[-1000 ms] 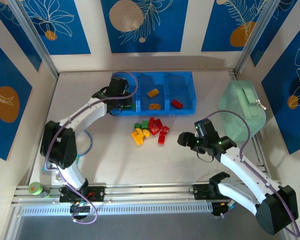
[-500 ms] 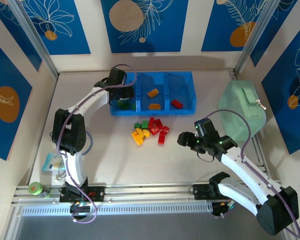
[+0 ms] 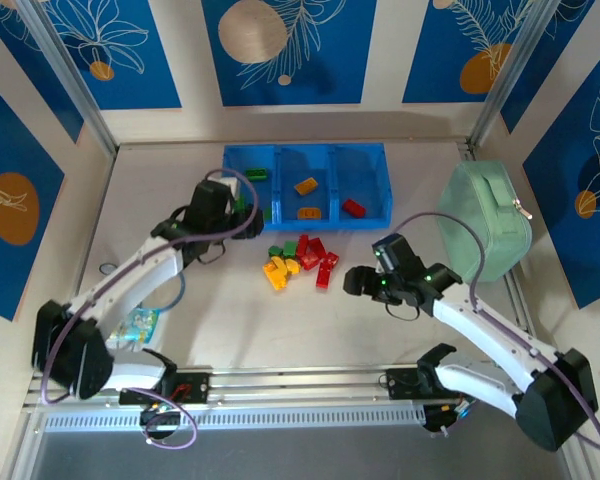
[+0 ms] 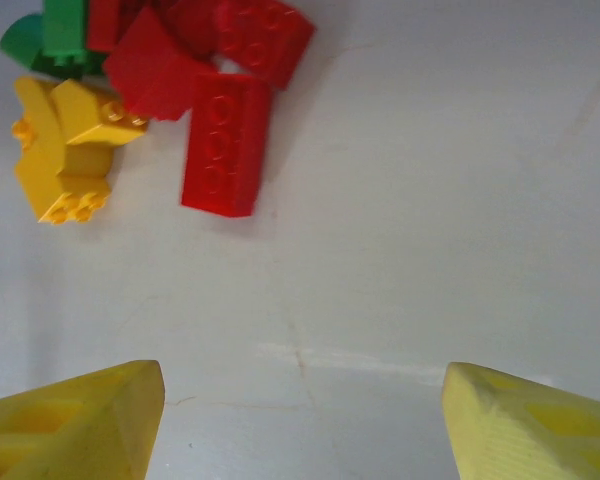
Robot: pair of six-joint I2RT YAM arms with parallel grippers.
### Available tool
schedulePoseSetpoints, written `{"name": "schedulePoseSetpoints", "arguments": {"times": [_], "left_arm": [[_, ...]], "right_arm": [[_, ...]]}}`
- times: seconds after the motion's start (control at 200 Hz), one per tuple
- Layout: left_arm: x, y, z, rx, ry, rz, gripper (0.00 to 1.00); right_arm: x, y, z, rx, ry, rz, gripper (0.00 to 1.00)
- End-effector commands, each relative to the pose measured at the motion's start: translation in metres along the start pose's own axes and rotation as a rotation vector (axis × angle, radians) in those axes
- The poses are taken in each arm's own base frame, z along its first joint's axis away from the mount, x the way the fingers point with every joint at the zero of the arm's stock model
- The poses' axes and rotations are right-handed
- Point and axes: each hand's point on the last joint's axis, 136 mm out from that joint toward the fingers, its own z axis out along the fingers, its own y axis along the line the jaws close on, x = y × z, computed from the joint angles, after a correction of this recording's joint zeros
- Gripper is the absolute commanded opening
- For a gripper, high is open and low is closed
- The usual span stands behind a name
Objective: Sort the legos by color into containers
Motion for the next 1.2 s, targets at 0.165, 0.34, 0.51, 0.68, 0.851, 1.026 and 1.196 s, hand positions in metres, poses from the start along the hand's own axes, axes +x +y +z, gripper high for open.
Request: {"name": "schedulePoseSetpoints", "arguments": {"times": [0.165, 0.34, 0.51, 0.68, 0.851, 1.026, 1.196], "left_arm": [[0.073, 0.012, -0.018, 0.0, 0.048, -0.021, 0.8], [0.11, 0.023, -0.027, -0.016, 0.073, -0.052, 0.8], [0.136, 0.036, -0.03, -0.039, 0.103, -0.092, 0.8], [0.139, 0.038, -0.034, -0.018, 0.071, -0.136, 0.8], [0.142, 0.04, -0.036, -0.029, 0.081, -0.127, 0.8], [0.143, 0.043, -0.037, -0.036, 0.07, -0.127, 0.8], [0.143, 0.043, -0.038, -0.035, 0.074, -0.121, 0.8]], "right_arm": [[-0.004, 0.06, 0.021, -0.027, 0.086, -0.209, 0.74], [0.007, 0.089, 0.049, 0.026, 0.168, -0.313, 0.72], [0.011, 0.108, 0.075, 0.164, 0.207, -0.42, 0.68], [0.016, 0.125, 0.103, 0.242, 0.256, -0.516, 0.65], [0.009, 0.13, 0.117, 0.301, 0.268, -0.533, 0.64], [0.013, 0.131, 0.131, 0.305, 0.293, -0.537, 0.63], [0.011, 0.132, 0.142, 0.317, 0.292, -0.538, 0.6]]}}
